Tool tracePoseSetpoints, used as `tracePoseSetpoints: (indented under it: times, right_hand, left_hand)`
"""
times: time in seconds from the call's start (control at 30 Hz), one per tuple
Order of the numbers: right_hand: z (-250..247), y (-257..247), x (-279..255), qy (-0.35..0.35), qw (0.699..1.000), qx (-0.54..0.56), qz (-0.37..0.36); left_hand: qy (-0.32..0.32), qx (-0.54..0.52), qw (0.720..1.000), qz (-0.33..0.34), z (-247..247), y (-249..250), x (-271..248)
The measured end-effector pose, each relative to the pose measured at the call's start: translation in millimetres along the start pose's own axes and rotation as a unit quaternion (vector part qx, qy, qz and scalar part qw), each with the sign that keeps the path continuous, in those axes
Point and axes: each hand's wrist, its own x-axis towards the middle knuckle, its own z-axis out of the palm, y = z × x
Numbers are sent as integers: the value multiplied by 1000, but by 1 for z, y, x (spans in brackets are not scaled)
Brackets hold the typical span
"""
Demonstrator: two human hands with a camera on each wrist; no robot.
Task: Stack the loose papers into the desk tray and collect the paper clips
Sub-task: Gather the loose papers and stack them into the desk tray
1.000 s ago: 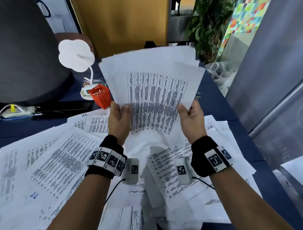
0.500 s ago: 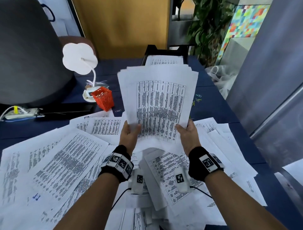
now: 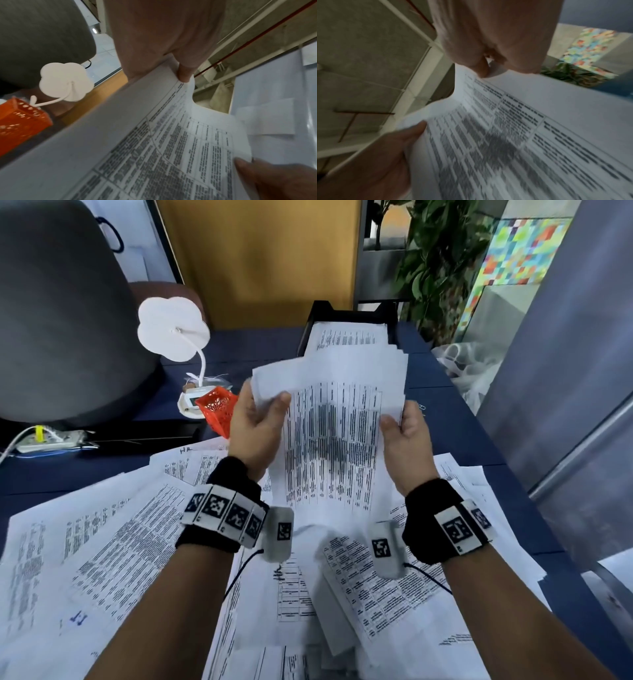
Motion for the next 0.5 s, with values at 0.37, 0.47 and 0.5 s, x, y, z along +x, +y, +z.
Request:
tracePoseSetpoints:
  times: [0.37, 0.47, 0.5]
  right_hand:
    - [8, 2, -5, 26, 998, 47, -13]
    - [9, 6, -5, 7, 999, 49, -5]
    - [11, 6, -6, 1, 999, 40, -8]
  left_hand:
    - [109, -30, 994, 4, -8, -10, -4]
    - [142, -33, 989, -8, -15, -22, -8]
    - [138, -35, 990, -7, -14, -23, -9]
